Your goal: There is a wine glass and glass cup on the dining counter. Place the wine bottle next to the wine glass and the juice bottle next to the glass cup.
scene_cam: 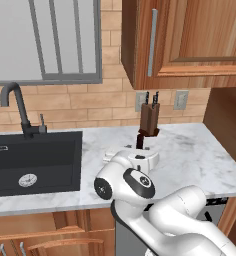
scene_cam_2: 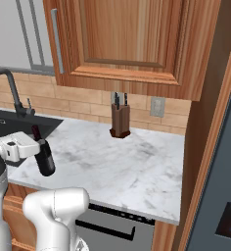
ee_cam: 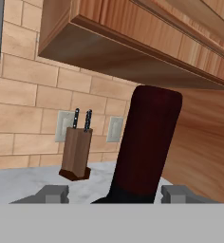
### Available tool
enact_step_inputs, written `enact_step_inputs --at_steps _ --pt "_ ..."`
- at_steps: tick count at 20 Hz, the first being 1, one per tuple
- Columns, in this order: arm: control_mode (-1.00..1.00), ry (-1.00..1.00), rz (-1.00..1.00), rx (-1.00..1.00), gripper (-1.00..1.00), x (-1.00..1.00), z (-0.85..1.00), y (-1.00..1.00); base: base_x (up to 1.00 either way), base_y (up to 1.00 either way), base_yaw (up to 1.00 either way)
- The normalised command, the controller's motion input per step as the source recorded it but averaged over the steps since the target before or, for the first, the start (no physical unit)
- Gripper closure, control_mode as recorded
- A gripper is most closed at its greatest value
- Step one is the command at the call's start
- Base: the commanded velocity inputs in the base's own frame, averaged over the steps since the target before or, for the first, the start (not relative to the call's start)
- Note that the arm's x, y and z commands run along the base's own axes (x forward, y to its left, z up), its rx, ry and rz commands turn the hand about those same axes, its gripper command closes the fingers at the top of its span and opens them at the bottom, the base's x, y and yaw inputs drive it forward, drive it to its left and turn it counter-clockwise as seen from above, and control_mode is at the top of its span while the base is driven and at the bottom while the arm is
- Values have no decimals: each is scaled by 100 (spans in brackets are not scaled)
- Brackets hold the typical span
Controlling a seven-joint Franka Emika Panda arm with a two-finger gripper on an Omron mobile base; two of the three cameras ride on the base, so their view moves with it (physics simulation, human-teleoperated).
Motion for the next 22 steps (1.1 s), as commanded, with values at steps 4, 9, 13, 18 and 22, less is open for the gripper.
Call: enact_step_inputs --at_steps 4,9,13,18,22 --pt "-100 0 0 0 100 0 0 0 0 0 0" --pt "100 0 0 0 100 -1 0 0 -7 0 0" --pt "100 0 0 0 100 0 0 0 -38 0 0" --pt "100 0 0 0 100 0 0 0 -54 0 1" --pt "100 0 0 0 100 0 0 0 -65 0 3"
